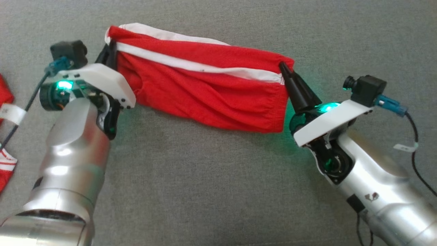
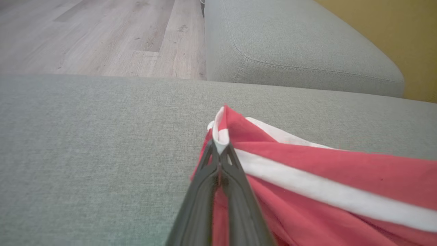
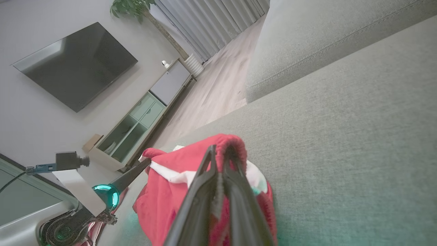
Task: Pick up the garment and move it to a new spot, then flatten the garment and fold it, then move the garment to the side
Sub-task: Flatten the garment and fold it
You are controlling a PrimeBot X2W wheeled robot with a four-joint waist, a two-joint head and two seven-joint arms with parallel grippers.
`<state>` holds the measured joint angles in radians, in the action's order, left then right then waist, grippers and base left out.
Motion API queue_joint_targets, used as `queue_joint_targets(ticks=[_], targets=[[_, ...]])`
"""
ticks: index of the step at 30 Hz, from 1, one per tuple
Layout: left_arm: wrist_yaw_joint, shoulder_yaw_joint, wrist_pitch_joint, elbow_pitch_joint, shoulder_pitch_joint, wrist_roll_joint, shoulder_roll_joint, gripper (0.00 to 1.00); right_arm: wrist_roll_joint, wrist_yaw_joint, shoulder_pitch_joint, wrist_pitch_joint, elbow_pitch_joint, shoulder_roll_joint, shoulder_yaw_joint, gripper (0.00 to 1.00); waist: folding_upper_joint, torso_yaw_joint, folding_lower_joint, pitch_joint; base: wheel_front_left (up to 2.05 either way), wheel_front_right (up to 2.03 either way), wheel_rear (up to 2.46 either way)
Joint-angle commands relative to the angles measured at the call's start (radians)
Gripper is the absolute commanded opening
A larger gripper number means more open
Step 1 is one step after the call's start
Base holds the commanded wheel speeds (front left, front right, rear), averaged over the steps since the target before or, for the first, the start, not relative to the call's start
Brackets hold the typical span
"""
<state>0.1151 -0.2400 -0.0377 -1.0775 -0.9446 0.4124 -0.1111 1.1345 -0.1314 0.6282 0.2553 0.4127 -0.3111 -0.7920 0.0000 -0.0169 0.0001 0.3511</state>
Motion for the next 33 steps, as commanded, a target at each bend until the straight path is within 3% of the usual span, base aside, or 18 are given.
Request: queue_joint_targets(ticks=[1, 2, 3, 7, 16, 20, 21, 25, 33], targets=[[0.003, 0.013, -0.019, 0.009, -0.036, 0.005, -0.029, 0.44, -0.012, 0.001, 0.006, 0.006, -0.019, 0.022, 0.001, 0.16, 0.0000, -0.002, -0.0001, -0.002, 0.00, 0.00, 0.00], [0.004, 0.013, -0.027, 0.001, -0.036, 0.008, -0.026, 0.80, -0.017, 0.001, 0.005, 0.006, -0.015, 0.026, 0.002, 0.47, 0.0000, -0.002, -0.0001, -0.004, 0.00, 0.00, 0.00], [0.005, 0.012, -0.039, -0.007, -0.036, 0.009, -0.025, 1.00, -0.020, 0.001, 0.004, 0.006, -0.011, 0.031, 0.004, 1.00, 0.0000, -0.003, -0.0001, -0.007, 0.00, 0.00, 0.00], [0.003, 0.008, -0.112, -0.032, -0.022, 0.007, -0.026, 1.00, -0.058, 0.001, -0.009, 0.006, 0.015, 0.035, 0.031, 1.00, 0.0000, 0.002, -0.0001, -0.028, 0.00, 0.00, 0.00], [-0.051, 0.007, -0.222, -0.020, 0.121, -0.021, -0.029, 1.00, -0.298, 0.001, -0.095, 0.006, 0.105, 0.046, 0.181, 1.00, 0.0000, 0.024, -0.0001, -0.121, 0.00, 0.00, 0.00], [-0.093, 0.041, -0.224, 0.146, 0.252, -0.052, -0.027, 1.00, -0.473, 0.001, -0.153, 0.006, 0.112, 0.071, 0.328, 1.00, 0.0000, 0.038, -0.0001, -0.161, 0.00, 0.00, 0.00], [-0.112, 0.062, -0.224, 0.232, 0.327, -0.074, -0.020, 1.00, -0.566, 0.001, -0.189, 0.006, 0.105, 0.095, 0.406, 1.00, 0.0000, 0.046, -0.0001, -0.180, 0.00, 0.00, 0.00], [-0.137, 0.106, -0.224, 0.376, 0.464, -0.124, -0.006, 1.00, -0.729, 0.001, -0.266, 0.006, 0.083, 0.145, 0.516, 1.00, 0.0000, 0.059, -0.0001, -0.222, 0.00, 0.00, 0.00], [-0.144, 0.193, -0.224, 0.528, 0.674, -0.158, 0.037, 1.00, -0.867, 0.001, -0.387, 0.006, 0.074, 0.216, 0.622, 1.00, 0.0000, 0.063, -0.0001, -0.294, 0.00, 0.00, 0.00]])
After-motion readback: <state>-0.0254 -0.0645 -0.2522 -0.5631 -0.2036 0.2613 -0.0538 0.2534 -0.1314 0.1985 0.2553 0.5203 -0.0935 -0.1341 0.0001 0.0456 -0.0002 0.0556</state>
